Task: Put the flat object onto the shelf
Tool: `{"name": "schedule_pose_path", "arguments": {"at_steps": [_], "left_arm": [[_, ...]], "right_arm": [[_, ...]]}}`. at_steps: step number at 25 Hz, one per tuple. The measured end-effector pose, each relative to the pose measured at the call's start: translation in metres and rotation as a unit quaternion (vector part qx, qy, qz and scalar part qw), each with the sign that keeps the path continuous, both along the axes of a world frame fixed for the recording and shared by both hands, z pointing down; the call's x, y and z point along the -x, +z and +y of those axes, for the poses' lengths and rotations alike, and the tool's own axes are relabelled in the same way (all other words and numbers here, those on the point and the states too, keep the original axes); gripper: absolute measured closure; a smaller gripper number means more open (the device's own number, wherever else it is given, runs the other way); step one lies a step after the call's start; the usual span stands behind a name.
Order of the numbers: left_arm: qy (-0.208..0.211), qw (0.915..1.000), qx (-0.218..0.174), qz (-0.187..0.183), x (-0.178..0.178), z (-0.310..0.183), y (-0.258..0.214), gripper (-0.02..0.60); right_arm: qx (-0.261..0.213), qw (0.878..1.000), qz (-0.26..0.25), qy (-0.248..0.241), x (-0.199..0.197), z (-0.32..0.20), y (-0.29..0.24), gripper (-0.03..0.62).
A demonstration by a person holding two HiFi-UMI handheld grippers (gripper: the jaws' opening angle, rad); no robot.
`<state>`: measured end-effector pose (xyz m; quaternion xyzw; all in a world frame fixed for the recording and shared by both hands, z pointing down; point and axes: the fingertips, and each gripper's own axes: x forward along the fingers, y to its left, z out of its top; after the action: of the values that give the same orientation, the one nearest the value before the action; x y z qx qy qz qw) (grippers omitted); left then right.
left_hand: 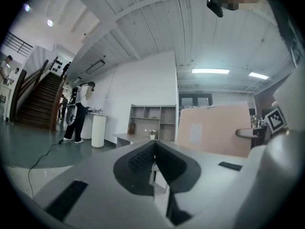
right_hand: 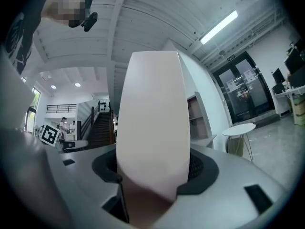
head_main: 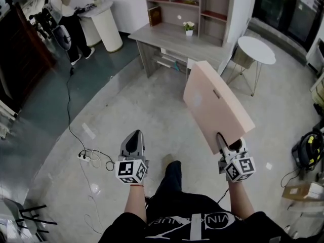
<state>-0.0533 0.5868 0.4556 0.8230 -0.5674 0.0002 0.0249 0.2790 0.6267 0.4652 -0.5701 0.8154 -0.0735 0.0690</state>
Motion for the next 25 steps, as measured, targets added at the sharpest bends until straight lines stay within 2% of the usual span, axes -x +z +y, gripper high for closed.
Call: {"name": "schedule_pose_path", "arguments": {"at_steps": [6, 11, 16, 25], "left_arm": [[0.005, 1.0000, 0.005, 0.006, 0.000, -0.093, 0.004, 0.577], [0.024, 0.9997, 0.000, 0.005, 0.001, -0.176, -0.009, 0.578], [0.041, 0.9991, 0.000, 0.006, 0.004, -0.251, -0.014, 0.577], [0.054, 0.9982, 0.011, 0.021, 0.022, -0.351, 0.000, 0.577]], "right_arm": [[0.004, 1.000, 0.004, 0.001, 0.009, -0.083, 0.000, 0.310], [0.010, 1.000, 0.019, 0.009, 0.020, -0.152, -0.004, 0.310], [0.021, 1.000, 0.012, 0.018, 0.031, -0.214, 0.000, 0.310], [0.035, 0.999, 0.018, 0.036, 0.052, -0.298, 0.007, 0.310]]}}
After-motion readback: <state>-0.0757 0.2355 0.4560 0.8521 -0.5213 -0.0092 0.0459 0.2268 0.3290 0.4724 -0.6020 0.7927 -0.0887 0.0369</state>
